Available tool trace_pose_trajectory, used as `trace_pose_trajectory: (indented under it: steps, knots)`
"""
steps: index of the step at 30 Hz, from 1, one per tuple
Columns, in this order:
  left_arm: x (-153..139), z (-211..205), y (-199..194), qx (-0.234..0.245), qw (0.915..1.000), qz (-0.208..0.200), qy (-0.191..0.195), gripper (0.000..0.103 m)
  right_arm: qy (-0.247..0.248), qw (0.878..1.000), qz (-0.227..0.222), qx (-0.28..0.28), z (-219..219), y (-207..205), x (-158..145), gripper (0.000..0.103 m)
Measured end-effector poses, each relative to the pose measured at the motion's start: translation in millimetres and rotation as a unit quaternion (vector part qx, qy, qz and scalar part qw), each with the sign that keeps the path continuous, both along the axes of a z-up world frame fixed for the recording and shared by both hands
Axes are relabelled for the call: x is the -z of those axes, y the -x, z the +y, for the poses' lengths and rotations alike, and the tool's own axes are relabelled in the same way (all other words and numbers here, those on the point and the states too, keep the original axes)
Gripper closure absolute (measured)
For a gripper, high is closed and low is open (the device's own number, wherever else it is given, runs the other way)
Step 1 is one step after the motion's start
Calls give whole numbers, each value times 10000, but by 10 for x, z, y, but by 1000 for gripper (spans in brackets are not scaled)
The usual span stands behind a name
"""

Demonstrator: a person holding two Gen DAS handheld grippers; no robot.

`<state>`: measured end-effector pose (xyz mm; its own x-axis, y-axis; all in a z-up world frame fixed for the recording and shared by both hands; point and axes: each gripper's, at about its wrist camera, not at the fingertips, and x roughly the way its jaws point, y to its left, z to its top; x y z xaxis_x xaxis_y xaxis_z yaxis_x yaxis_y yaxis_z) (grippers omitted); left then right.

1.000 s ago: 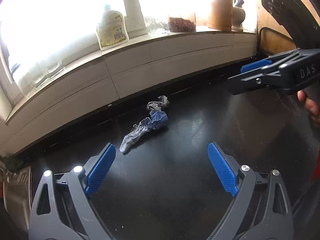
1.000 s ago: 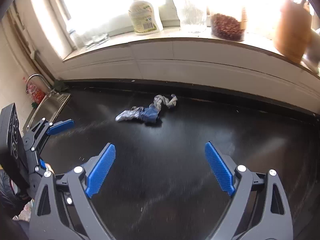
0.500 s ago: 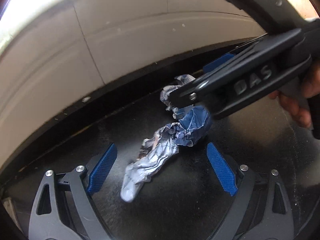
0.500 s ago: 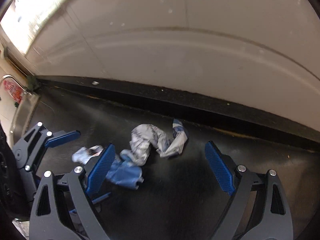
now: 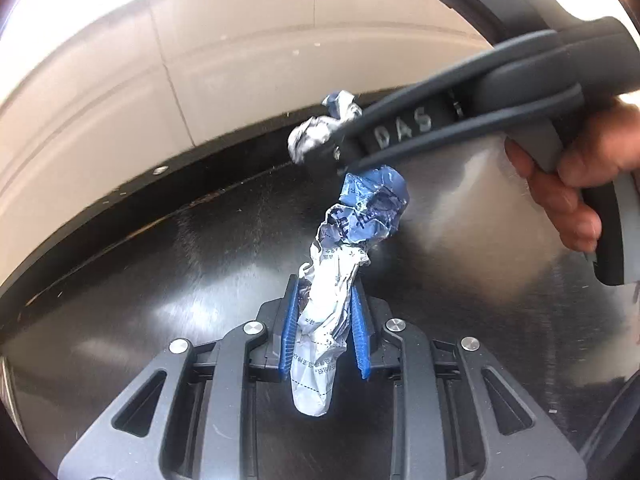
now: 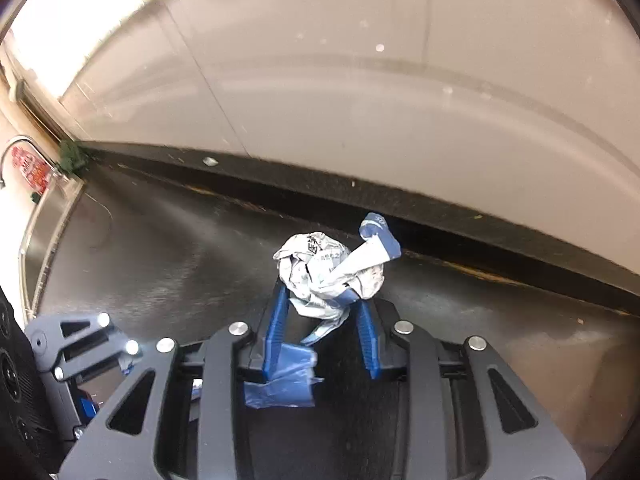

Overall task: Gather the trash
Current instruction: 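Grasp the crumpled foil wrapper with the left tool while the right tool grasps crumpled white paper, then carry the foil and paper to the bin and open both tools over it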

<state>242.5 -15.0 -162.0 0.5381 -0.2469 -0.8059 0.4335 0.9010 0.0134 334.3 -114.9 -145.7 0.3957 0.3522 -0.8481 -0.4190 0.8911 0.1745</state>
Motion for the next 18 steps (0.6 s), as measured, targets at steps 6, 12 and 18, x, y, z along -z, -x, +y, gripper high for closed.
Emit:
trace_pose_trajectory:
  steps: [6, 12, 18]
  knots:
    - [-414, 18, 563, -380, 9991, -209, -9, 79, -40, 9995, -319, 80, -262, 495, -468, 70]
    - [-596, -37, 1243, -643, 9976, -262, 19, 79, -78, 9987, -484, 126, -441, 1240, -752, 70]
    - [-681, -114, 1663, -714, 9967, -374, 13, 79, -20, 9981, -604, 137, -511, 1835, -831, 70]
